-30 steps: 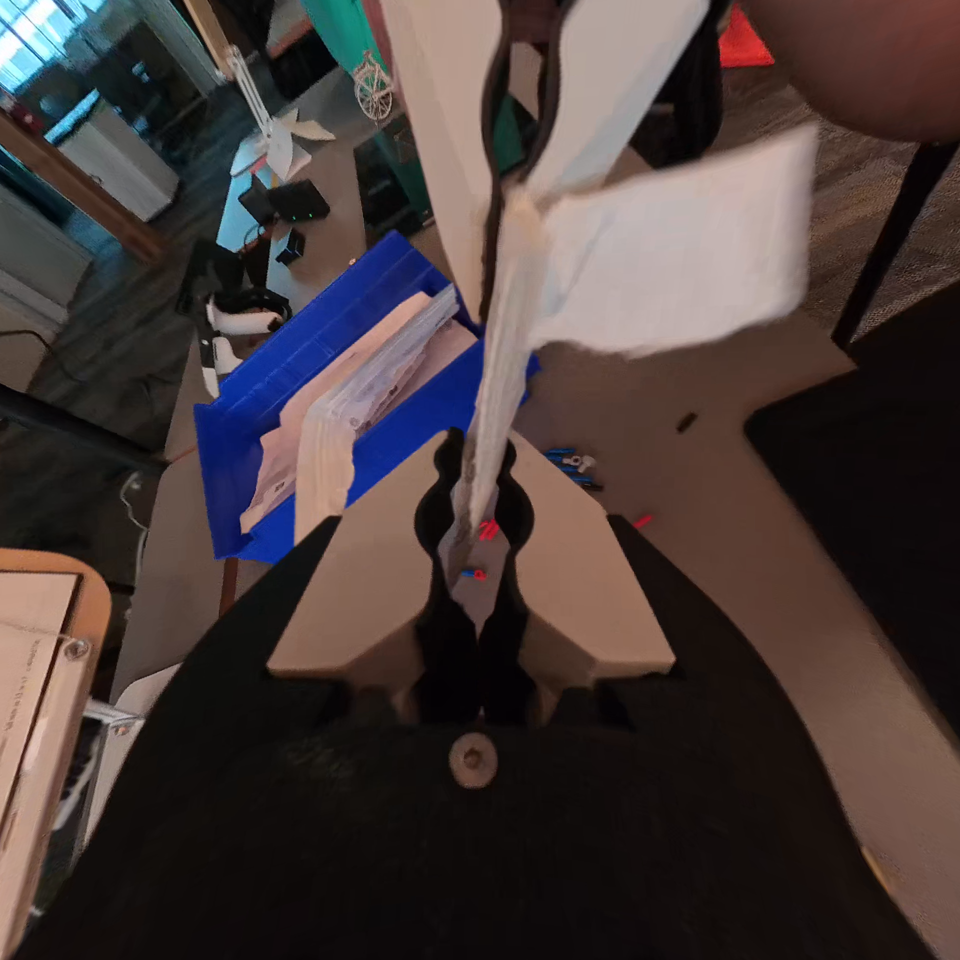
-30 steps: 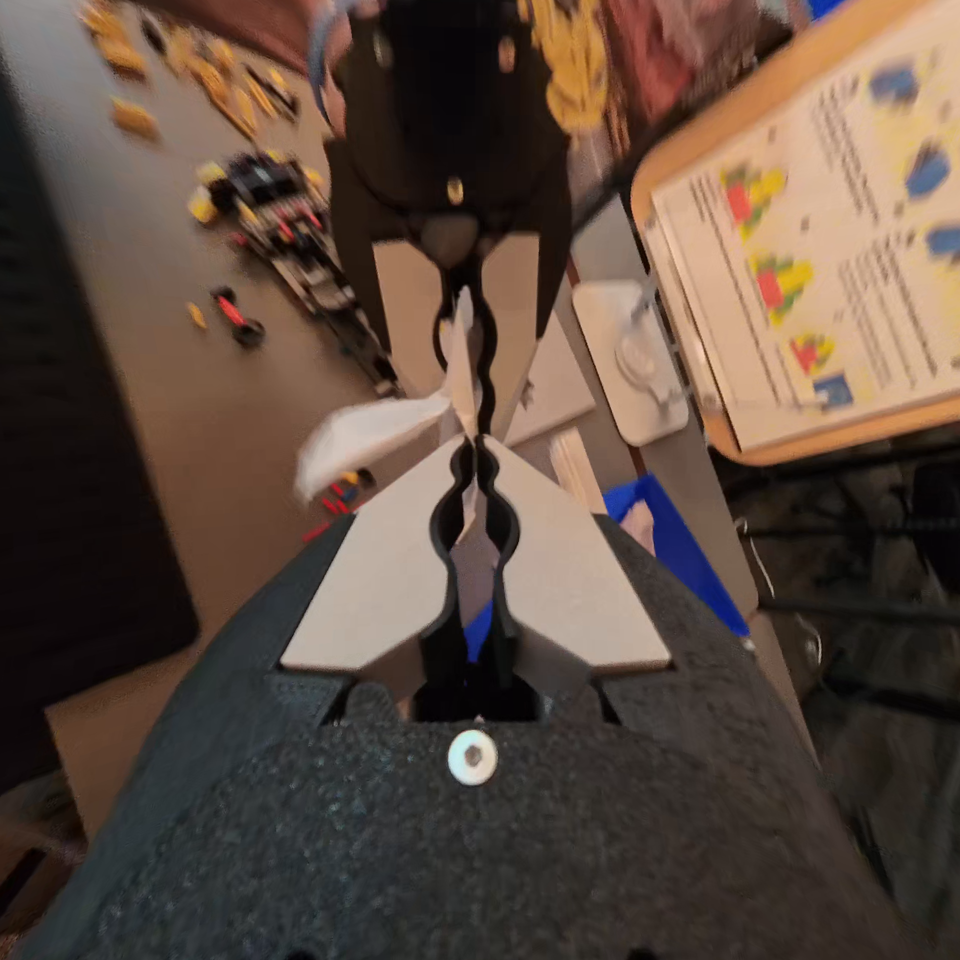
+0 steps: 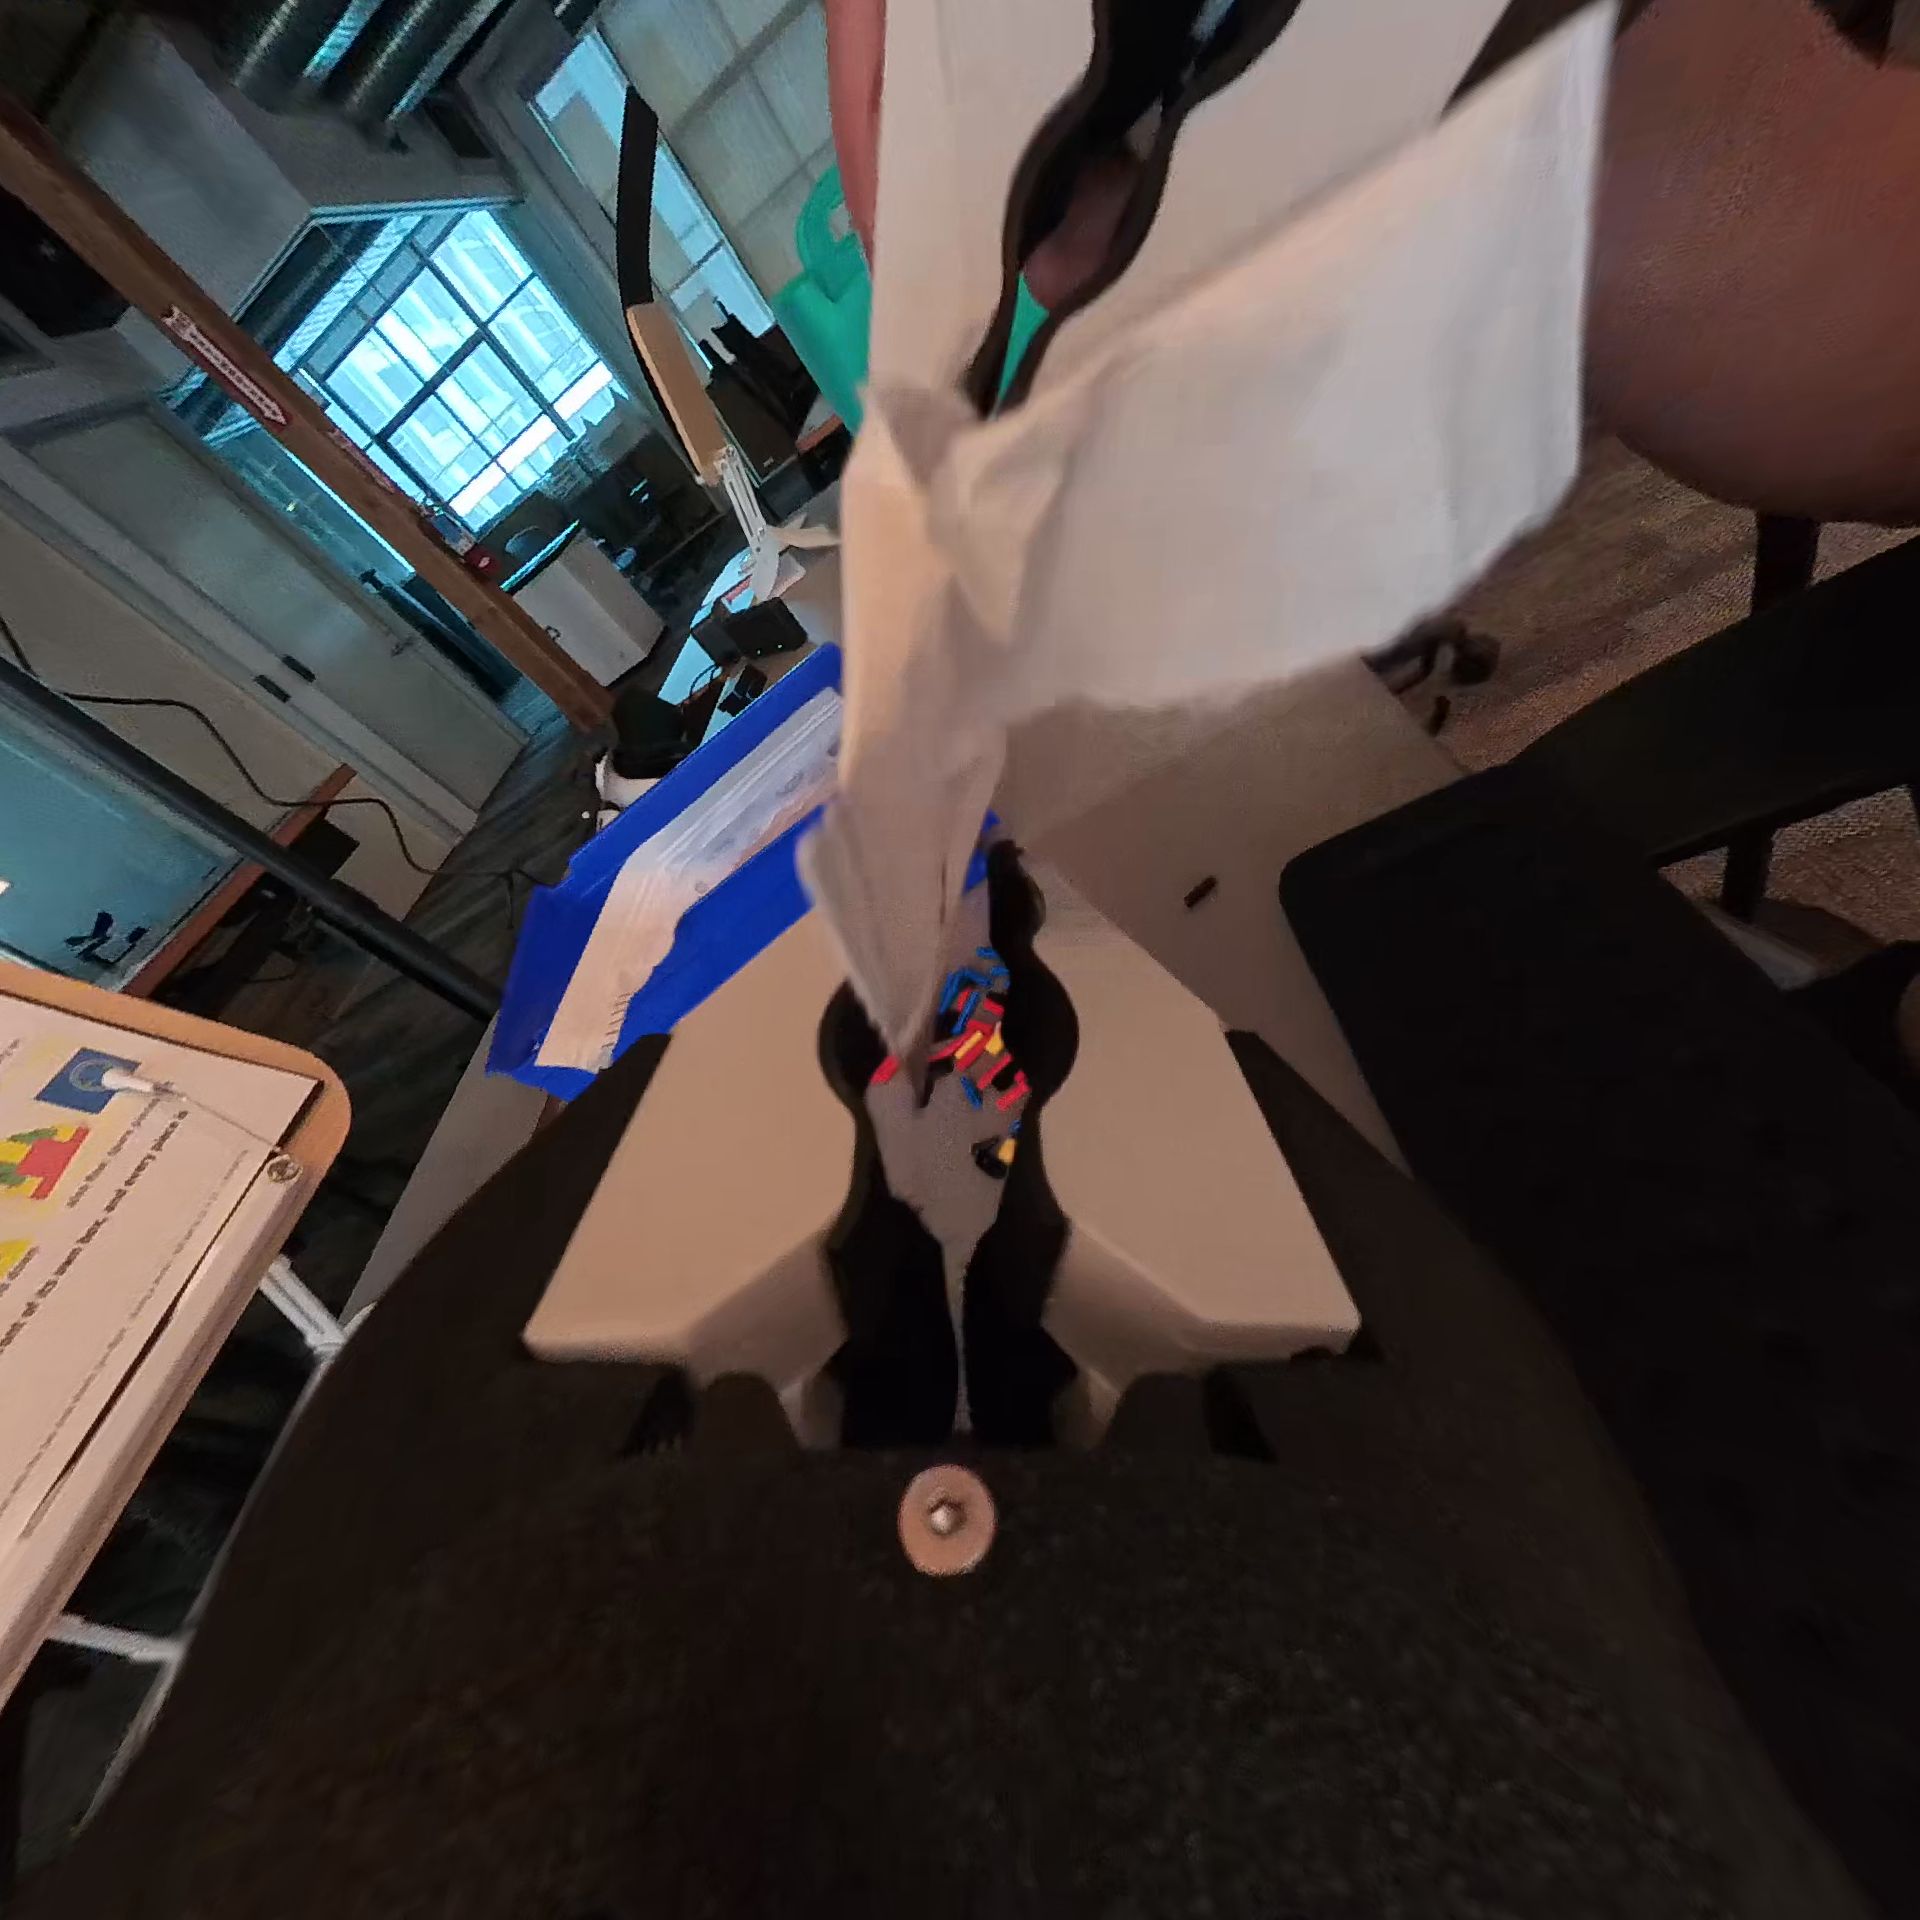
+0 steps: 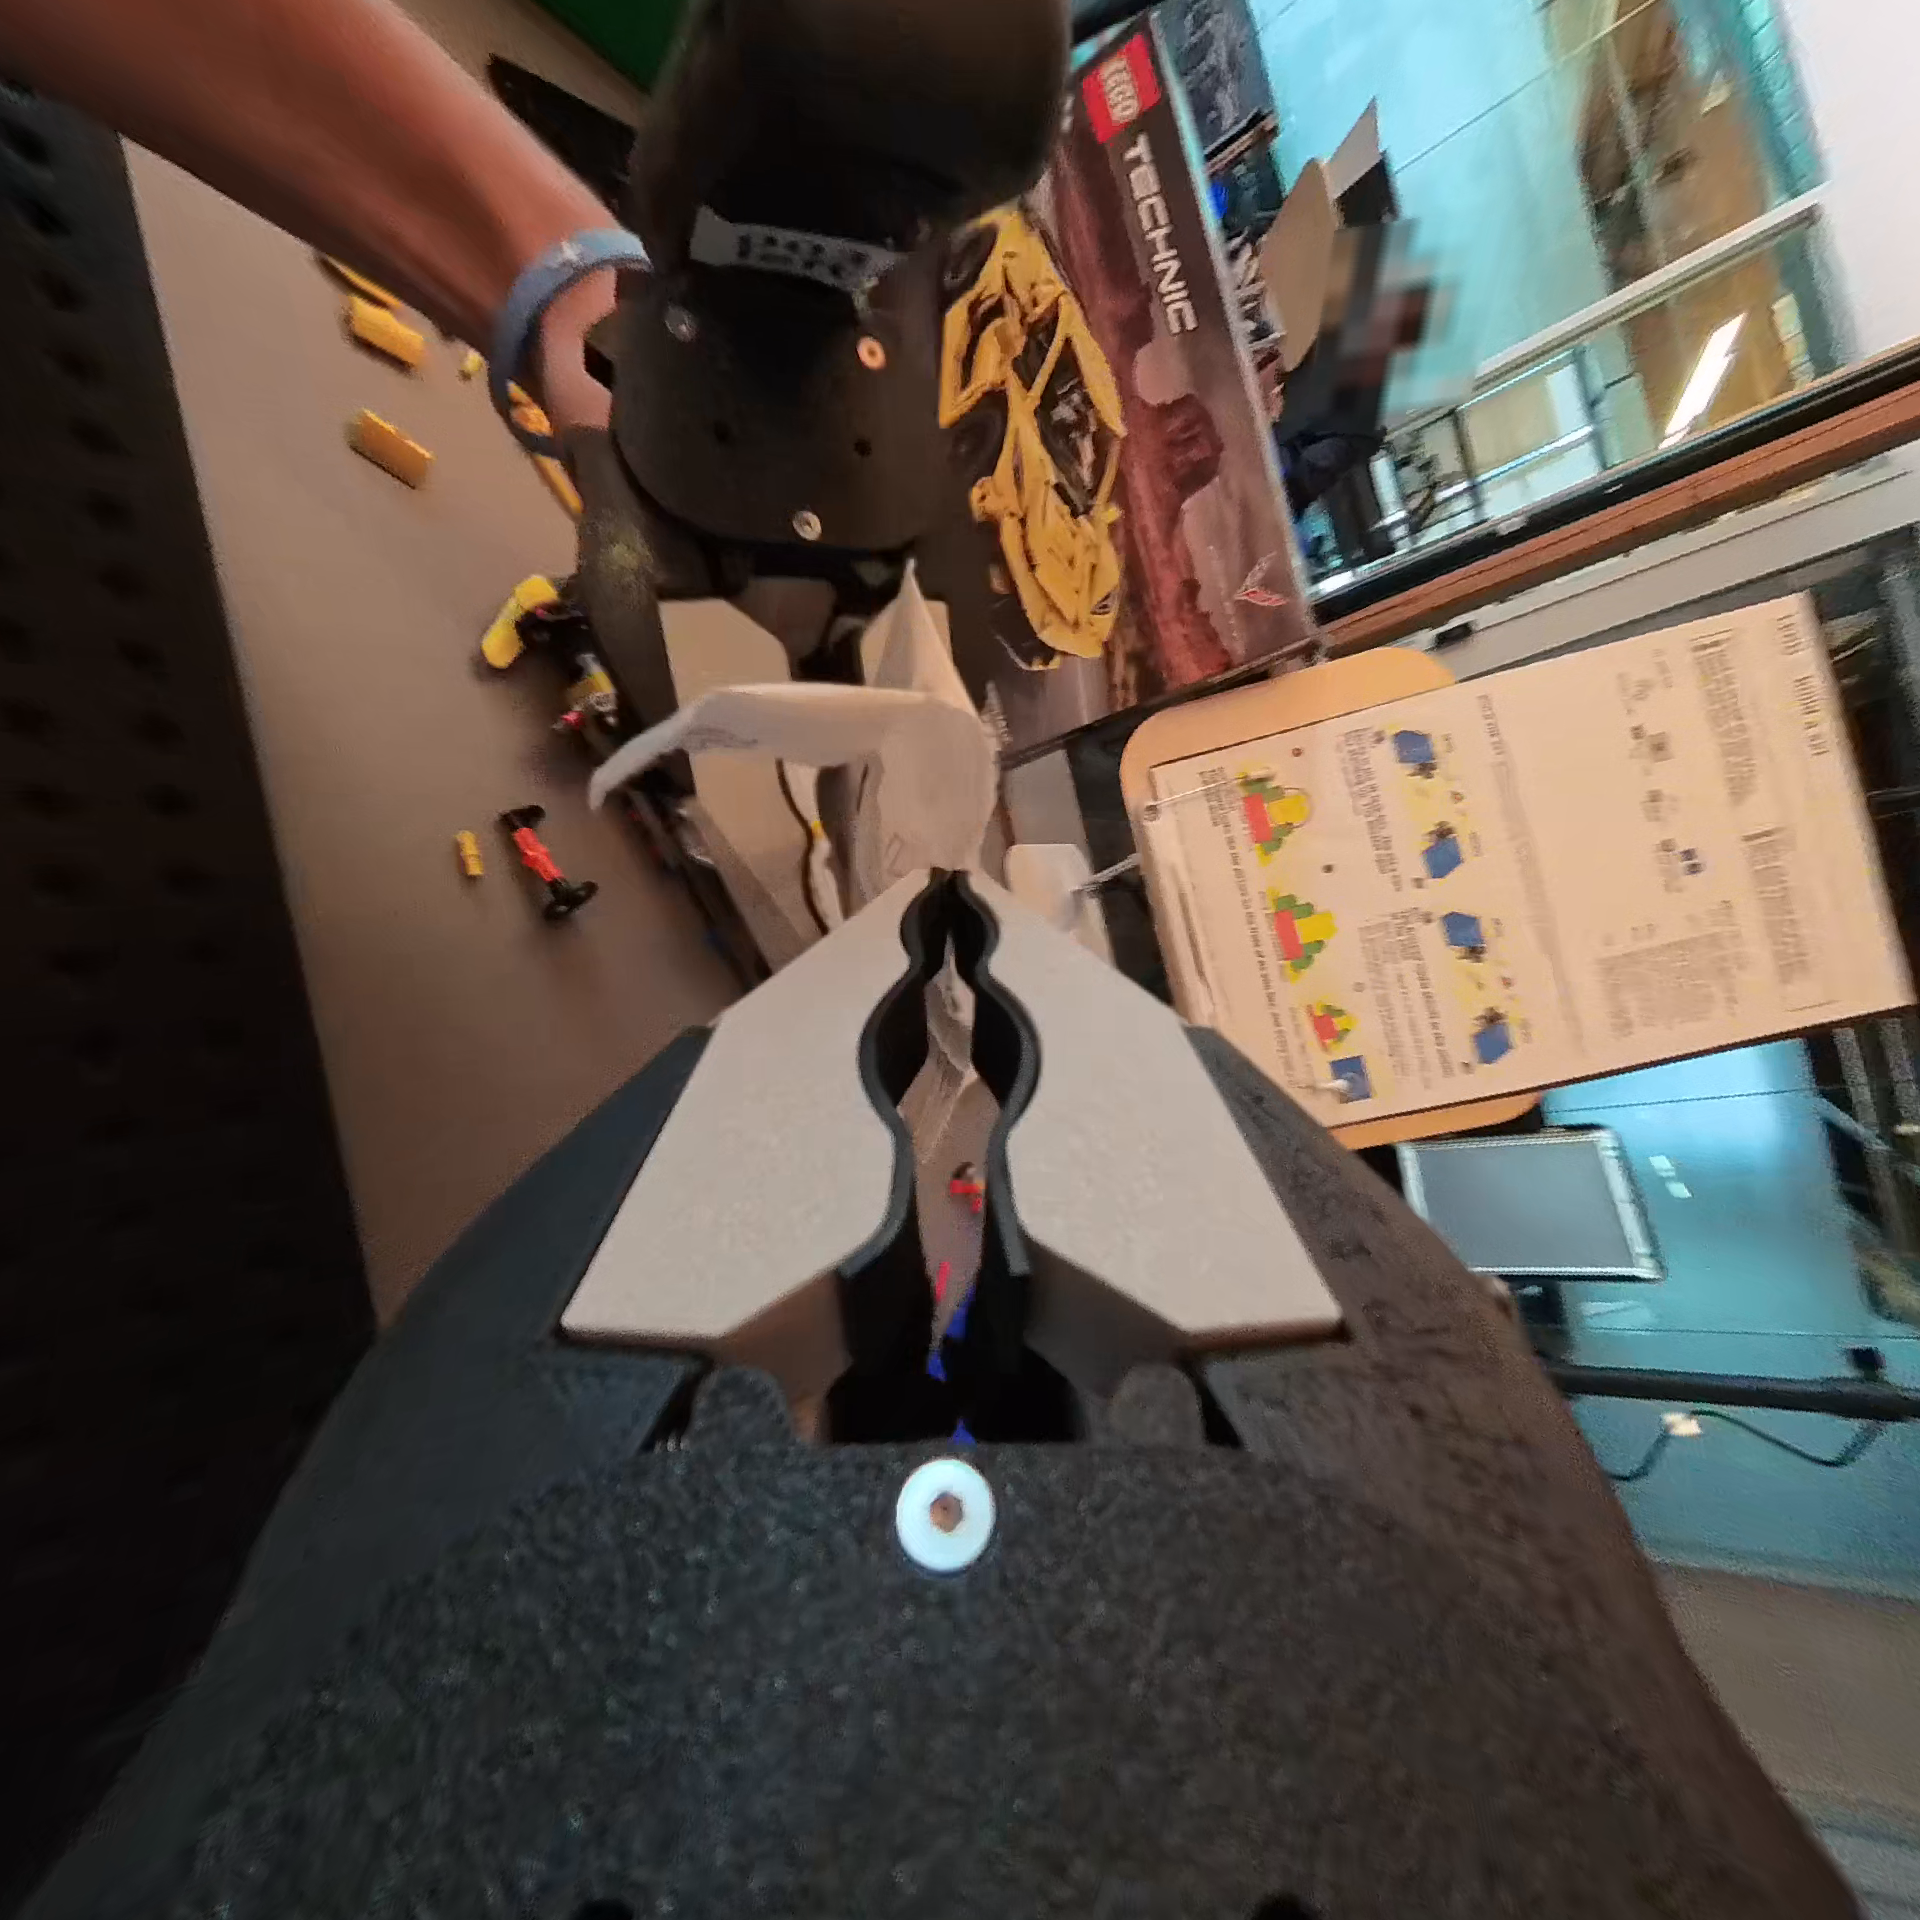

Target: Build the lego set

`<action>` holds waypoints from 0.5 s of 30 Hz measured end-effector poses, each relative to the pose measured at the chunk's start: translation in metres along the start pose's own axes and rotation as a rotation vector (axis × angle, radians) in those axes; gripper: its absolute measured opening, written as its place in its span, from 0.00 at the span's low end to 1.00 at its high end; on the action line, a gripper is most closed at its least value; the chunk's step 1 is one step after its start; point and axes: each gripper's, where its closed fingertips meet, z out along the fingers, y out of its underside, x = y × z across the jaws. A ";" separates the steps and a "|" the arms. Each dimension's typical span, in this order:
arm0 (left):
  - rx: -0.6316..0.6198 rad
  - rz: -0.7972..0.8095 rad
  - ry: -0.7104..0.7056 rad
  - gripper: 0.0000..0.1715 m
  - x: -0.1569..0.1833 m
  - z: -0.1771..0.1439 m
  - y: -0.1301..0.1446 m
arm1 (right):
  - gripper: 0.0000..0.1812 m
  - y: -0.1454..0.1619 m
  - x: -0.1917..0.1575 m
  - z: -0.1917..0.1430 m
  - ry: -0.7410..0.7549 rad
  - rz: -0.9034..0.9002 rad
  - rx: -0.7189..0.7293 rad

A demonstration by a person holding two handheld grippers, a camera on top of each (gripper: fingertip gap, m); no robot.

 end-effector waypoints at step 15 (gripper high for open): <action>0.010 0.108 -0.068 0.00 0.003 -0.031 0.003 | 0.00 -0.008 -0.034 -0.013 0.053 -0.192 0.043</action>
